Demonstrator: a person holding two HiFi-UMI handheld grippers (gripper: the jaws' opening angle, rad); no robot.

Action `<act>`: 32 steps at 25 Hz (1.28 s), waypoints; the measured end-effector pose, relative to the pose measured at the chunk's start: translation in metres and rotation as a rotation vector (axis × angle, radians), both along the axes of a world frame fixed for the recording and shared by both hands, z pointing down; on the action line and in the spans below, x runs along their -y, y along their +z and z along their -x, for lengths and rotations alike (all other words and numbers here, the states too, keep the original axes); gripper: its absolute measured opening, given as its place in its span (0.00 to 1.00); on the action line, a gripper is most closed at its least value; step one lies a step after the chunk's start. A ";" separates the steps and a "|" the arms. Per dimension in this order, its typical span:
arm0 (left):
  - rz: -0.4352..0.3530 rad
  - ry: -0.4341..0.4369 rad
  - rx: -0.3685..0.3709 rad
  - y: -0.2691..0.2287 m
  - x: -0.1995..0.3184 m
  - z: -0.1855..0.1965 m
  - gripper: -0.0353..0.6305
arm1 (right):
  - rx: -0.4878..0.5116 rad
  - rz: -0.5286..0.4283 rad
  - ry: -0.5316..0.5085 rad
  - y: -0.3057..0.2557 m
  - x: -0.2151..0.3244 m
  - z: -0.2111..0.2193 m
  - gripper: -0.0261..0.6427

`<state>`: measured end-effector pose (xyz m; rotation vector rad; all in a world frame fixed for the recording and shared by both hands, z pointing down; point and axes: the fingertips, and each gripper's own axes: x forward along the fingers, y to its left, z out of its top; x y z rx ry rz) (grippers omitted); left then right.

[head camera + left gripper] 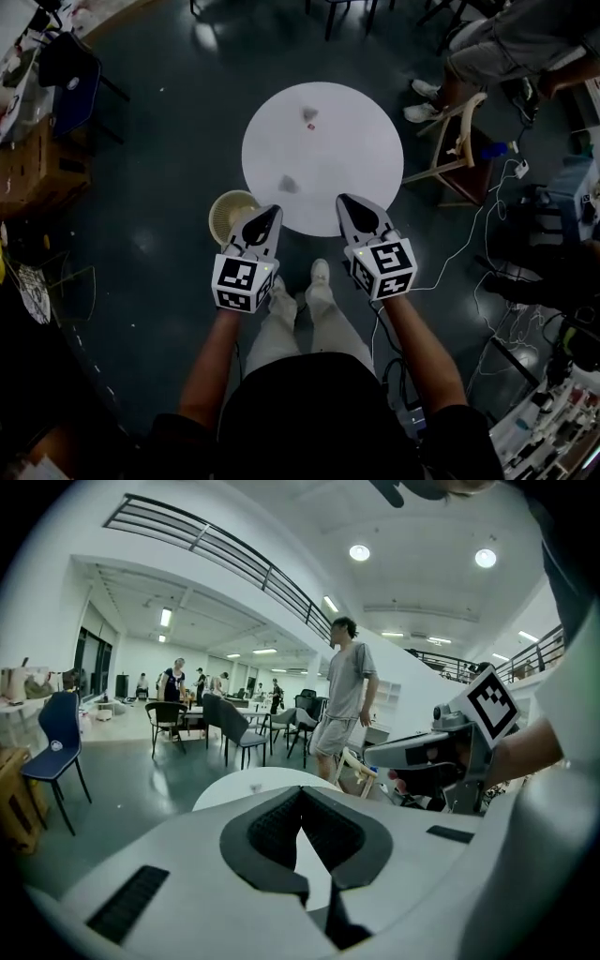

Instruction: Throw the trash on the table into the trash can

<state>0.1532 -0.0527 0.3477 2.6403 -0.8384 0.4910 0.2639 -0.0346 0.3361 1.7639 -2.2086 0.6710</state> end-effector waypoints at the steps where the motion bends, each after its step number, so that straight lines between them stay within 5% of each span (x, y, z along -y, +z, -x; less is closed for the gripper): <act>1: 0.004 0.001 0.001 0.009 0.003 -0.004 0.06 | 0.004 0.006 0.003 0.008 0.002 -0.003 0.07; 22: 0.119 -0.014 0.100 0.181 0.045 -0.042 0.07 | 0.069 0.114 -0.024 0.167 0.025 -0.020 0.07; 25: 0.124 -0.009 0.121 0.203 0.051 -0.047 0.24 | 0.077 0.122 -0.016 0.183 0.029 -0.022 0.07; 32: 0.093 -0.022 0.233 0.245 0.071 -0.052 0.34 | 0.089 0.146 -0.025 0.209 0.030 -0.018 0.07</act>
